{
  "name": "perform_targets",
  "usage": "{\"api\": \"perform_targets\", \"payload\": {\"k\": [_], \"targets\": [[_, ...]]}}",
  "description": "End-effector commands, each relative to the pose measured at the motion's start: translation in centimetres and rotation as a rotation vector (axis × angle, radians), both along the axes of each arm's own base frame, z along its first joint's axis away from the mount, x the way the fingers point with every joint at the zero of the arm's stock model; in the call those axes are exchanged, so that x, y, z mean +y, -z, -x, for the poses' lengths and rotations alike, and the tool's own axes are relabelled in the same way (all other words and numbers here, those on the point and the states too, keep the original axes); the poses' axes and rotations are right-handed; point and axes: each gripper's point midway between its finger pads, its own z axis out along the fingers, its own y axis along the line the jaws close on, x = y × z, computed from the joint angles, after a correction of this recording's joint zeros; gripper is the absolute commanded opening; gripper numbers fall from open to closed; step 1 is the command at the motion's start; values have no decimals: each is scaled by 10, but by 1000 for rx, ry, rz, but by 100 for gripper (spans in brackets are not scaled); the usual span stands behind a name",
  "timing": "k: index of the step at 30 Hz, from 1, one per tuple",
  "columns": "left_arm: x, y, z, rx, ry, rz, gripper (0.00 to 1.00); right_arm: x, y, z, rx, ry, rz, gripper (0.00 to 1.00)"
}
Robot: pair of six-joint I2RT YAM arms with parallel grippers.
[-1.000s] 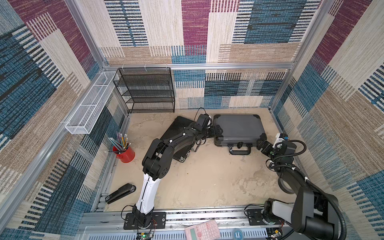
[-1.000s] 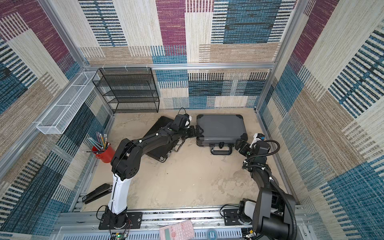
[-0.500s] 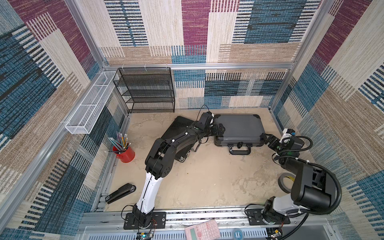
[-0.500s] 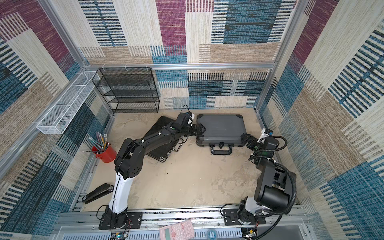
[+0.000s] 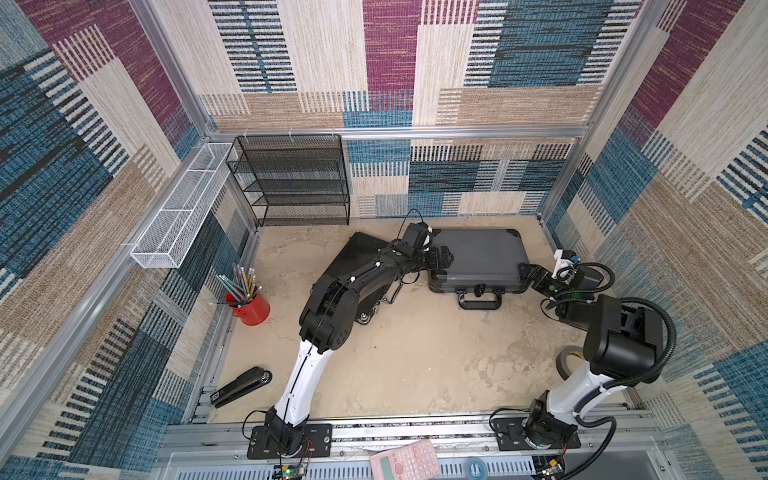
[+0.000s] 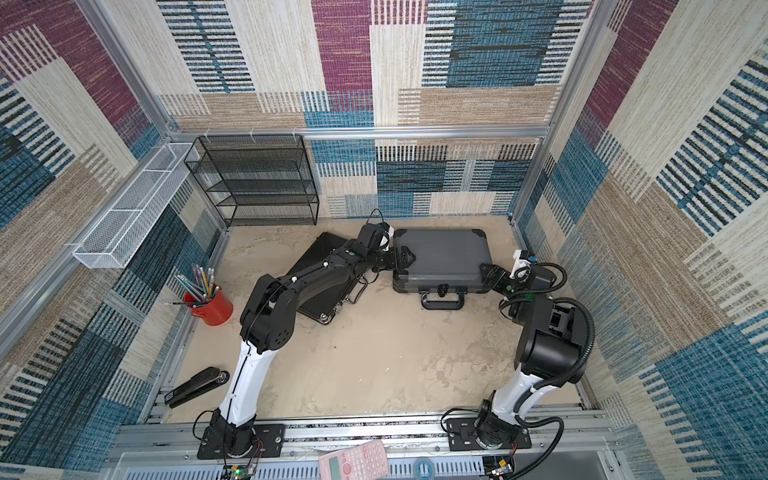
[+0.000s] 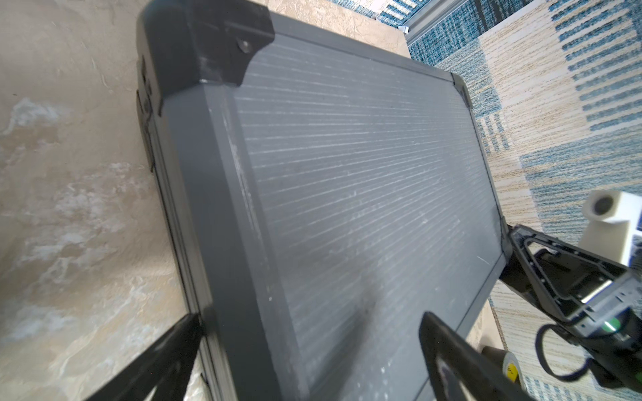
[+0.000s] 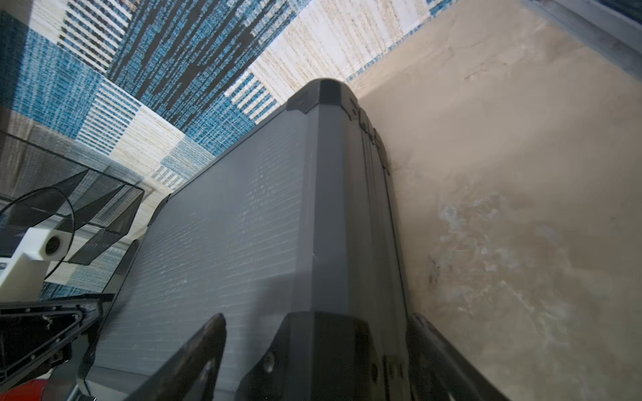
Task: Open the poker set cases
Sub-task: Adjust the poker set case at the center of the board.
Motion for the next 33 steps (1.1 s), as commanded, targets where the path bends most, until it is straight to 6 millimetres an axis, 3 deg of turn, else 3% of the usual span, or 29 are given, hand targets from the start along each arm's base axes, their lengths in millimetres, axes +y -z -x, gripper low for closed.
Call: {"api": "perform_targets", "payload": {"k": [1, 8, 14, 20, 26, 33], "targets": [[-4, 3, 4, 23, 28, 16, 97, 10, -14, -4, -71, -83, -23, 79], [-14, 9, 10, 65, 74, 47, 91, 32, -9, 4, -59, -182, -75, 71], [-19, 13, 15, 86, 102, 59, 88, 64, 0, 10, -11, -272, -101, 61], [-21, 13, 18, 85, 132, 63, 88, 94, -1, 30, 16, -290, -131, 58], [-31, 13, 24, 100, 181, 92, 87, 105, -3, 48, 27, -271, -162, 56], [-46, 15, 40, 109, 228, 98, 86, 101, 0, 60, 67, -200, -157, 57]]}}
